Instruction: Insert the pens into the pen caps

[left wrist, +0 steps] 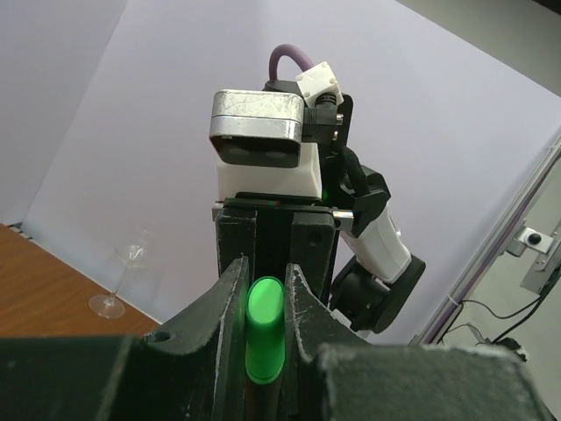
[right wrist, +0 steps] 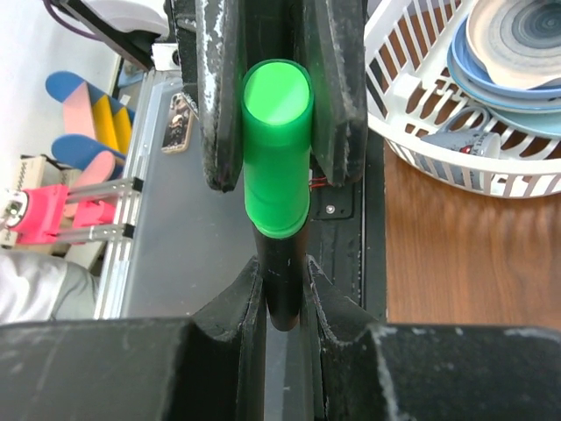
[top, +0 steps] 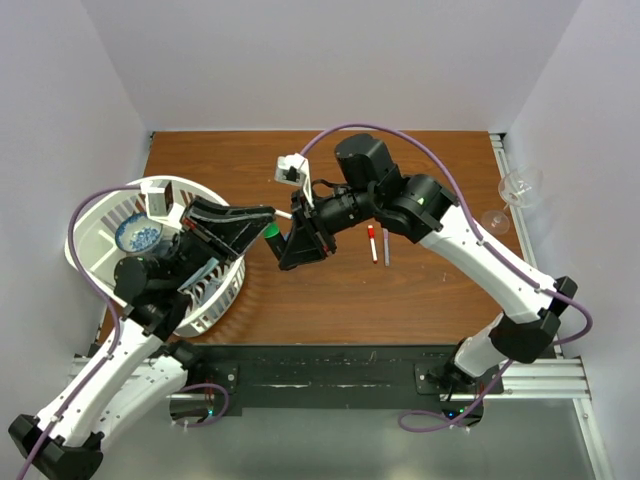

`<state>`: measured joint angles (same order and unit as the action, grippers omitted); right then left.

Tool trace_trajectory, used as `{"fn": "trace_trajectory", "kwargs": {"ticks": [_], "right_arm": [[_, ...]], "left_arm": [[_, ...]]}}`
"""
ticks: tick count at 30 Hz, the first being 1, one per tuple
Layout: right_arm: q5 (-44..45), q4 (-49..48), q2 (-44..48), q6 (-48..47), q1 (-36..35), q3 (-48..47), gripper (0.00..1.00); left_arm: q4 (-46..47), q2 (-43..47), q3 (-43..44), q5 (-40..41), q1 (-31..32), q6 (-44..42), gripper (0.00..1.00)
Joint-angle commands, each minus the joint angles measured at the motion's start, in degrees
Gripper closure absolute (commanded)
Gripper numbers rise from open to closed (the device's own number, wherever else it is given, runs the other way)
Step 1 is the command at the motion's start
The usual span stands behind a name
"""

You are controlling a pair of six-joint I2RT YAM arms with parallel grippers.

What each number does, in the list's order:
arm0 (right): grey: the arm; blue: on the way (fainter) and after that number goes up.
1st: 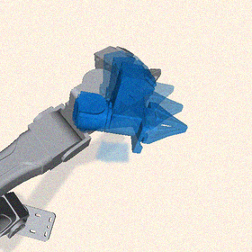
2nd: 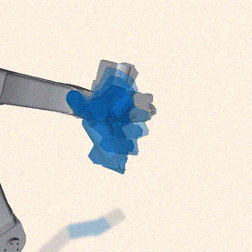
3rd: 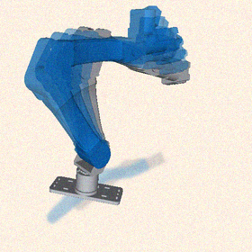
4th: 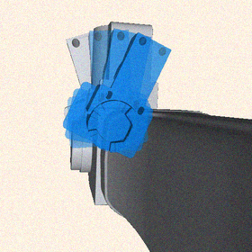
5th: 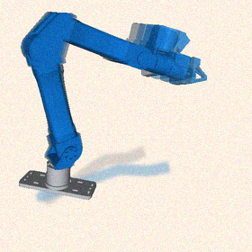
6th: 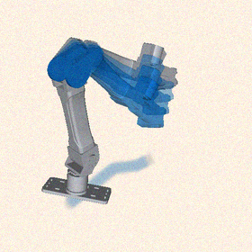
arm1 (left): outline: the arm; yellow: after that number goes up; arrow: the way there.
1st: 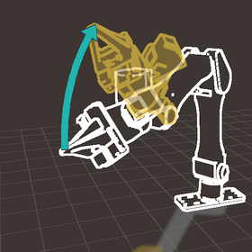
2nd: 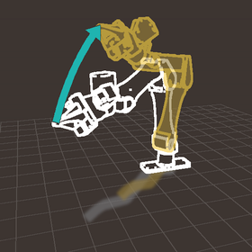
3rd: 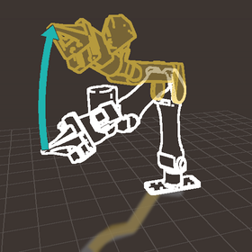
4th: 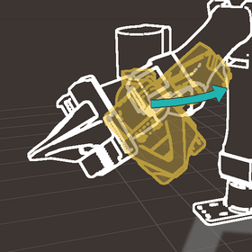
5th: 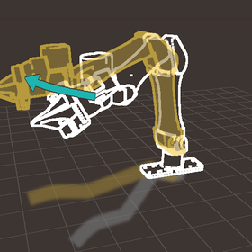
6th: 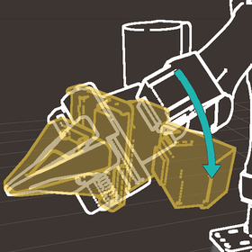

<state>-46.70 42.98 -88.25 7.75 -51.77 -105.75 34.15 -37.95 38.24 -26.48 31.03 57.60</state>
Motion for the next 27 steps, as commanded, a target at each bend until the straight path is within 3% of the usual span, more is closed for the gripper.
{"fn": "trace_trajectory", "kwargs": {"ticks": [1,2,5,7,11,17,21,25,27], "right_arm": [[10.4,-39.0,4.4,-3.4,3.4,-5.3,1.0],[10.3,-42.1,5.3,-3.4,3.4,-3.9,1.0],[11.2,-49.2,8.4,-2.4,3.4,1.8,1.0],[11.7,-47.6,8.7,-3.3,3.4,0.9,1.0],[9.2,-43.2,7.2,-5.6,3.4,-2.8,1.0],[11.1,-51.4,7.7,-2.4,3.0,3.5,1.0],[10.6,-50.3,6.8,-3.0,3.0,1.4,1.0],[9.9,-47.7,5.2,-3.3,3.0,-2.4,1.0],[9.2,-47.5,4.8,-4.1,2.9,-3.2,1.0]], "left_arm": [[-32.5,-2.0,-2.2,-34.5,4.7,-2.3,1.0],[-36.7,-1.4,-1.6,-34.1,4.7,-2.8,1.0],[-37.5,0.4,-2.5,-34.3,4.7,-1.4,1.0],[-38.9,1.0,-2.1,-34.4,4.7,-1.4,1.0],[-50.4,-1.1,2.9,-33.5,4.7,-8.6,1.0],[-37.0,0.9,-2.0,-32.9,4.7,1.8,1.0],[-40.0,1.7,-3.3,-30.9,5.0,1.0,1.0],[-54.9,-2.0,4.0,-30.8,5.0,-9.9,1.0],[-53.2,-2.6,4.2,-32.0,5.0,-8.9,1.0]]}}
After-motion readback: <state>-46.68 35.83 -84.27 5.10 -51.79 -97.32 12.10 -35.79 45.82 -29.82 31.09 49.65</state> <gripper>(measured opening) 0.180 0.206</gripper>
